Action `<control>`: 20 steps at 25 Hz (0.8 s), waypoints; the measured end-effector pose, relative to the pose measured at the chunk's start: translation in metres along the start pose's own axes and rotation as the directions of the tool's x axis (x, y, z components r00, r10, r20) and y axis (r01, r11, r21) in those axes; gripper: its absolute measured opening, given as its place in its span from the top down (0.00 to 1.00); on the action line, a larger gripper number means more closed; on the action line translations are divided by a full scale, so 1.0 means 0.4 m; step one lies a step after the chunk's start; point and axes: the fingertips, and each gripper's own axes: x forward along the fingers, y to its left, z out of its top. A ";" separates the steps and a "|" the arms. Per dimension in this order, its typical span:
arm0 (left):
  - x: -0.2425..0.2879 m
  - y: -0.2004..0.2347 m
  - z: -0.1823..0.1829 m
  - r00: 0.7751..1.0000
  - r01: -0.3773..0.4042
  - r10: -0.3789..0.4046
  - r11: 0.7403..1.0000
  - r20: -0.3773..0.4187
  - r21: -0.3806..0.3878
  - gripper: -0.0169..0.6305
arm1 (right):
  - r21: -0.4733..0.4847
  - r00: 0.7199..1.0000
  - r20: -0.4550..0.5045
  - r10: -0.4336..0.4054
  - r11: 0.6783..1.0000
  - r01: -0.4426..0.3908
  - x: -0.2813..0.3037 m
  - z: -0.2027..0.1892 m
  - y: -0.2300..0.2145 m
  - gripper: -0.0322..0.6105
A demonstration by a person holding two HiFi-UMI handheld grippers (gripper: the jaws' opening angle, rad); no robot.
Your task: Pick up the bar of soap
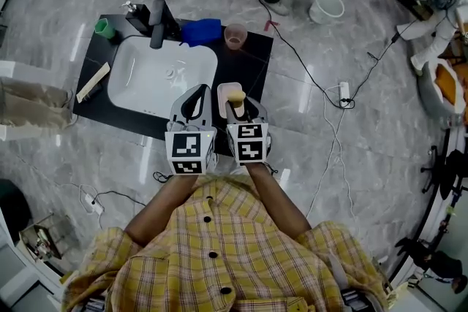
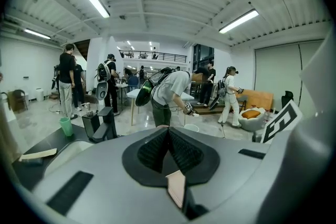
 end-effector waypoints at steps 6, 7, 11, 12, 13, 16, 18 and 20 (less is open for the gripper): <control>-0.028 0.009 0.027 0.999 -0.039 0.039 0.999 0.036 0.011 0.96 | -0.038 0.975 0.223 0.016 0.999 -0.007 -0.113 0.158 0.013 0.63; -0.034 0.009 0.034 0.998 -0.045 0.045 0.999 0.043 0.012 0.96 | -0.046 0.966 0.256 0.018 0.999 -0.006 -0.132 0.183 0.015 0.63; -0.068 0.004 0.071 0.994 -0.069 0.067 0.997 0.086 0.021 0.96 | -0.082 0.931 0.364 0.021 0.997 0.009 -0.209 0.266 0.023 0.63; -0.078 0.002 0.084 0.992 -0.077 0.074 0.997 0.101 0.026 0.96 | -0.090 0.921 0.388 0.026 0.996 0.010 -0.226 0.285 0.025 0.63; -0.087 0.000 0.096 0.990 -0.084 0.080 0.996 0.116 0.030 0.96 | -0.095 0.912 0.410 0.031 0.995 0.009 -0.242 0.302 0.027 0.63; -0.118 -0.009 0.120 0.984 -0.099 0.091 0.994 0.155 0.040 0.96 | -0.108 0.885 0.463 0.043 0.994 0.008 -0.287 0.339 0.036 0.63; -0.136 -0.014 0.133 0.980 -0.107 0.099 0.993 0.173 0.040 0.96 | -0.116 0.868 0.494 0.051 0.993 0.008 -0.315 0.361 0.042 0.63; -0.154 -0.018 0.146 0.976 -0.115 0.106 0.993 0.191 0.037 0.96 | -0.123 0.850 0.523 0.060 0.992 0.006 -0.342 0.380 0.049 0.63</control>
